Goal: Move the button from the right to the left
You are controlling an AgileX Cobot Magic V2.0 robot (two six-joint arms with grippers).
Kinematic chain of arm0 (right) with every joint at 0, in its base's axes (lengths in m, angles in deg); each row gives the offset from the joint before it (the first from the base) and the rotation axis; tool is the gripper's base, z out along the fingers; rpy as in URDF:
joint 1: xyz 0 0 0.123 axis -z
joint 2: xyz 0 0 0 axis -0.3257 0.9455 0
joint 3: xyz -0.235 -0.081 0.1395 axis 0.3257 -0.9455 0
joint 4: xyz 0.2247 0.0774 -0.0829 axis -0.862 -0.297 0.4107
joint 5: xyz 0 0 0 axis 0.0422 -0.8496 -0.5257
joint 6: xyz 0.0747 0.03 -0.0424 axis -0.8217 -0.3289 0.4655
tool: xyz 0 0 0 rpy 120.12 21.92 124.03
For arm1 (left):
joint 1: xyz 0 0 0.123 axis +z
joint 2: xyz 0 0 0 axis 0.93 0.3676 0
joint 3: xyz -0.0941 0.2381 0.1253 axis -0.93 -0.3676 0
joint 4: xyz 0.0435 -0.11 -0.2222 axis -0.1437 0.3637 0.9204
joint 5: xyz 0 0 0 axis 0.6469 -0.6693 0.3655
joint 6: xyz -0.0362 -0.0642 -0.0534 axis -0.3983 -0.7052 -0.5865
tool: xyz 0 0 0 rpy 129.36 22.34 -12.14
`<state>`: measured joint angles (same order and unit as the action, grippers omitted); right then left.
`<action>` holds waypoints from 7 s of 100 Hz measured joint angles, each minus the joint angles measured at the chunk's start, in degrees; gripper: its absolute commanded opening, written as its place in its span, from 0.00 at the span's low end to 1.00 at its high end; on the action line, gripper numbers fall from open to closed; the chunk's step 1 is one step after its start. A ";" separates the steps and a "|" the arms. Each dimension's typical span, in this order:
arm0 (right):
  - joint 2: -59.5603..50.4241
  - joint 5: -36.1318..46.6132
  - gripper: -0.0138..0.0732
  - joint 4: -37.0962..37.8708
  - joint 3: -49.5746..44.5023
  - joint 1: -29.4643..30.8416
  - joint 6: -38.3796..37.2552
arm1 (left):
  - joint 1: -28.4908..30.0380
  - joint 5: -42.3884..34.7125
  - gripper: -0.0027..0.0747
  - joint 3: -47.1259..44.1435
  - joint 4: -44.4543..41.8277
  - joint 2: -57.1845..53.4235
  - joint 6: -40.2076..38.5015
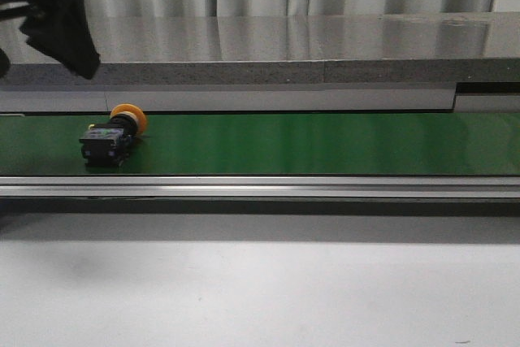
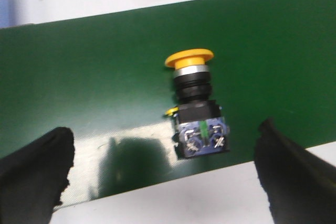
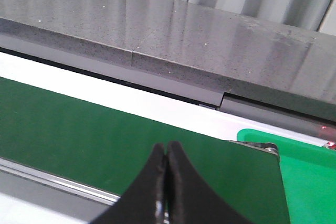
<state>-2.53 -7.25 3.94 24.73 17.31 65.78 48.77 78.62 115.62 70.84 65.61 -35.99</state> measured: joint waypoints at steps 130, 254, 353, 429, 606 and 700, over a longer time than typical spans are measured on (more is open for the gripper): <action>0.00 -0.10 0.08 0.00 0.00 0.00 0.00 | 4.61 2.60 0.11 3.26 -7.49 4.81 0.00; 0.00 -0.12 0.08 0.00 0.00 0.00 0.00 | 30.02 -8.63 0.11 3.26 -15.76 16.65 1.57; 0.00 -0.22 0.08 0.00 0.00 0.00 0.00 | 30.37 -8.94 0.59 3.54 -16.34 21.79 1.58; 0.00 -0.22 0.08 0.00 0.00 0.00 0.00 | 27.95 -8.74 0.58 3.53 -16.58 9.70 1.69; 0.00 -0.22 0.08 0.00 0.00 0.00 0.00 | 12.42 -6.31 0.04 -32.71 -4.76 -58.50 1.69; 0.00 -0.22 0.08 0.00 0.00 0.00 0.00 | 12.42 -20.95 0.04 -36.04 -4.66 -58.65 1.69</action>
<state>-2.53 -7.46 3.94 24.73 17.31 65.78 61.18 57.67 79.58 66.18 6.96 -34.30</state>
